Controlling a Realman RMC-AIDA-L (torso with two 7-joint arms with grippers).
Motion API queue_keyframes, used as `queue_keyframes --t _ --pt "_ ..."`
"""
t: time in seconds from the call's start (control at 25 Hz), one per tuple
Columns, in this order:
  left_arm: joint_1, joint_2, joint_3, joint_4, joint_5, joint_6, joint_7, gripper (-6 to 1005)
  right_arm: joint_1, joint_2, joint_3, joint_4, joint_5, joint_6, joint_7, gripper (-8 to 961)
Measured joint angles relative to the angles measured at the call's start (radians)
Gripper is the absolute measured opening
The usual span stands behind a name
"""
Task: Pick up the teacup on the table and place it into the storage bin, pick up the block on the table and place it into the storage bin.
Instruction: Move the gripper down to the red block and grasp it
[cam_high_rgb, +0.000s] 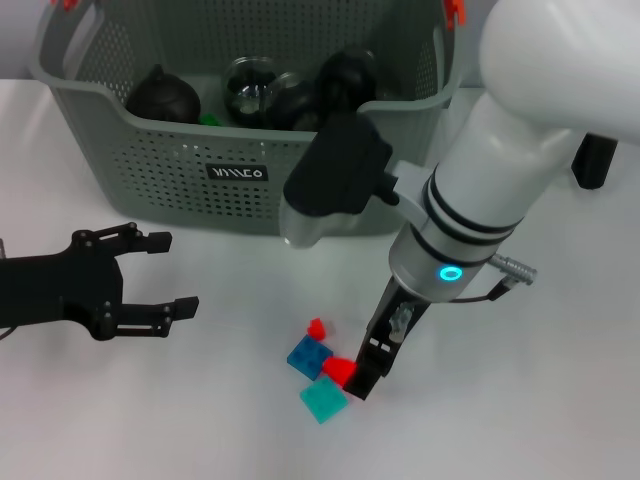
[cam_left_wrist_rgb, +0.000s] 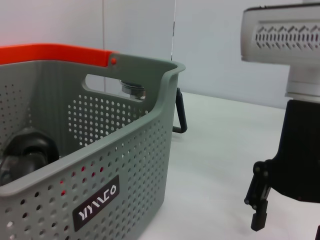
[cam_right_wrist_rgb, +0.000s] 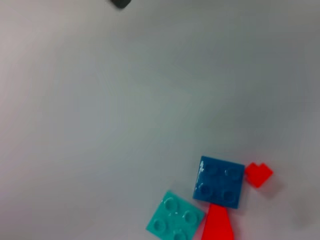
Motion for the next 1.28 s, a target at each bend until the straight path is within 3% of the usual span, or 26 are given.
queue_keyframes --t 0.8,1.28 --pt "0.006 -0.003 0.0 -0.004 -0.004 -0.008 0.009 904 0.012 0.006 -0.176 0.004 -0.005 0.103 0.0 829" --pt "0.008 -0.004 -0.003 -0.006 -0.005 -0.01 0.01 904 0.013 0.008 -0.19 0.022 -0.007 0.117 -0.002 823"
